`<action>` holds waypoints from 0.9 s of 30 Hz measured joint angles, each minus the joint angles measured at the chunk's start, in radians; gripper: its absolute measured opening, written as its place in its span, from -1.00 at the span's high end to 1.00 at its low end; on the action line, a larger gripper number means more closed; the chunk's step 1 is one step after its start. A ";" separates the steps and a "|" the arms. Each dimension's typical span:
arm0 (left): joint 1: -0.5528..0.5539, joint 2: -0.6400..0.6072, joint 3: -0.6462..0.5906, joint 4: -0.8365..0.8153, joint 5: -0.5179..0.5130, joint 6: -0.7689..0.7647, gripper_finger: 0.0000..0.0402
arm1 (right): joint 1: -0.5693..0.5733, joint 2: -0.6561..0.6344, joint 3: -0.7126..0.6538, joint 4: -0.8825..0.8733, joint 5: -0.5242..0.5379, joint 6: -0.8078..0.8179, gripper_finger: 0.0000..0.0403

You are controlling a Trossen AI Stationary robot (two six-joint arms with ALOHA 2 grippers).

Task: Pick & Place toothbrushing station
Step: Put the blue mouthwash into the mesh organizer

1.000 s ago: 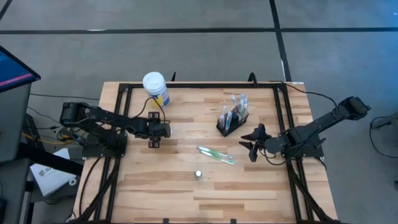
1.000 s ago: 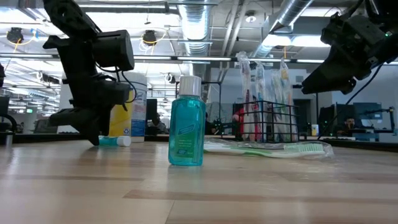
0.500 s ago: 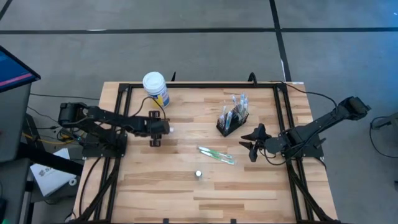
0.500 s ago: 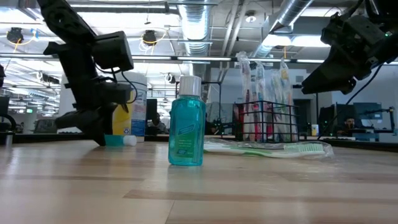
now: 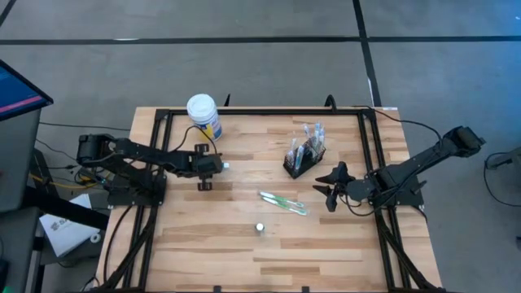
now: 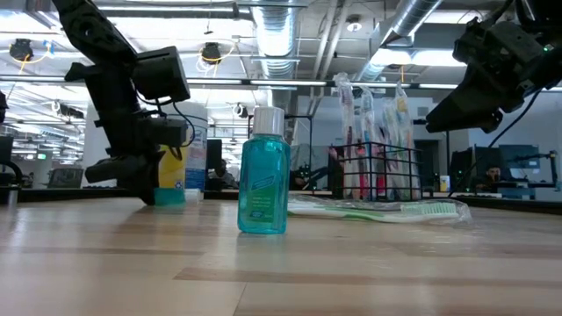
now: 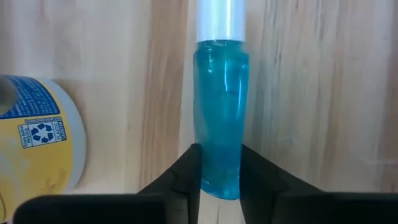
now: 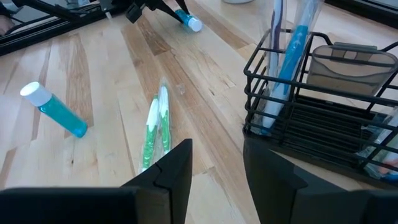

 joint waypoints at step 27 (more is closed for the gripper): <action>-0.072 -0.185 -0.014 0.110 0.134 -0.058 0.70 | 0.000 0.000 0.000 0.057 0.003 -0.016 0.34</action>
